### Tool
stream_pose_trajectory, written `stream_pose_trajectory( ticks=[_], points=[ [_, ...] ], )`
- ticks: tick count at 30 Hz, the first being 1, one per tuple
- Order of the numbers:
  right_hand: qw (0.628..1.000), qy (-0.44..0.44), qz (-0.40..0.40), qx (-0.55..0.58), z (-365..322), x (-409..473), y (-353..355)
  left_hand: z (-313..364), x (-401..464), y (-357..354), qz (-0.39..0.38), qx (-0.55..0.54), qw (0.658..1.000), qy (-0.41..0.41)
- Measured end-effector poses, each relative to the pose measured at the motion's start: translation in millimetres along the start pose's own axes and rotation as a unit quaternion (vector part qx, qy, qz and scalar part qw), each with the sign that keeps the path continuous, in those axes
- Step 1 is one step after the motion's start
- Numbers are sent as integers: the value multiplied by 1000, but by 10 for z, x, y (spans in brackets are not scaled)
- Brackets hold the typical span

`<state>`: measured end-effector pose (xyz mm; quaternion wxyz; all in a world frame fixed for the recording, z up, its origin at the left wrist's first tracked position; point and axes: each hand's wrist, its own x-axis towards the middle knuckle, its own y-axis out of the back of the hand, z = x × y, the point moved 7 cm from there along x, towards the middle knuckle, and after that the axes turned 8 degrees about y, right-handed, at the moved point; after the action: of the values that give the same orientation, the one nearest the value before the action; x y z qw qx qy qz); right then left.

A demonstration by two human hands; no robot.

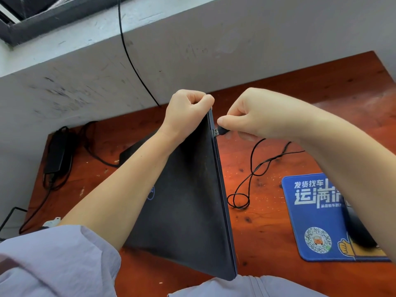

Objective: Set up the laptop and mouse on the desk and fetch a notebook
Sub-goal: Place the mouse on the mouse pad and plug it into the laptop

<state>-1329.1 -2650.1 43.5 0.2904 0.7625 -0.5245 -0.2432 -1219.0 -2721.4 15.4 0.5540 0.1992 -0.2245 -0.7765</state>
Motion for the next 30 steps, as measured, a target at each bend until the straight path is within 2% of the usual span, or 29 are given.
stream_pose_trajectory(
  ticks=[4, 8, 12, 15, 17, 18, 19, 20, 21, 22, 23, 24, 25, 26, 27, 30],
  points=[
    [1000, 14, 17, -10, 35, -38, -24, 3, -6, -49, -5, 5, 1000, 2],
    [1000, 11, 10, 25, 77, -50, -82, -6, -18, -53, -4, 11, 1000, 1],
    [999, 10, 40, 14, 98, -40, -151, -26, -4, -90, -2, 9, 1000, 12],
    [998, 13, 54, 30, 168, -61, -227, -68, 5, -128, 3, 30, 999, 16],
    [996, 6, 32, 80, 249, -76, -323, -108, 6, -160, 0, 48, 999, 20],
    [988, -3, 5, 153, 313, -88, -387, -127, 12, -175, -3, 58, 998, 21],
    [964, -20, -29, 263, 390, -107, -465, -143, 17, -178, -4, 67, 998, 21],
    [919, -45, -47, 390, 485, -134, -529, -157, 26, -173, -3, 73, 997, 21],
    [871, -73, -9, 486, 626, -151, -528, -170, 37, -164, -2, 76, 997, 21],
    [844, -89, 84, 522, 824, -169, -486, -181, 50, -159, -2, 78, 997, 22],
    [840, -93, 208, 492, 1001, -236, -410, -192, 60, -166, -3, 80, 997, 22],
    [850, -85, 340, 393, 1114, -369, -321, -203, 72, -188, -5, 84, 996, 22],
    [860, -57, 426, 277, 1107, -501, -296, -217, 85, -219, -5, 90, 996, 22],
    [872, 1, 448, 197, 1000, -579, -367, -230, 105, -255, -3, 99, 995, 21],
    [896, 61, 417, 140, 851, -615, -522, -246, 122, -303, -2, 114, 993, 20],
    [949, 174, 264, -1, 660, -666, -1158, -325, 172, -462, -8, 166, 986, 24]
  ],
)
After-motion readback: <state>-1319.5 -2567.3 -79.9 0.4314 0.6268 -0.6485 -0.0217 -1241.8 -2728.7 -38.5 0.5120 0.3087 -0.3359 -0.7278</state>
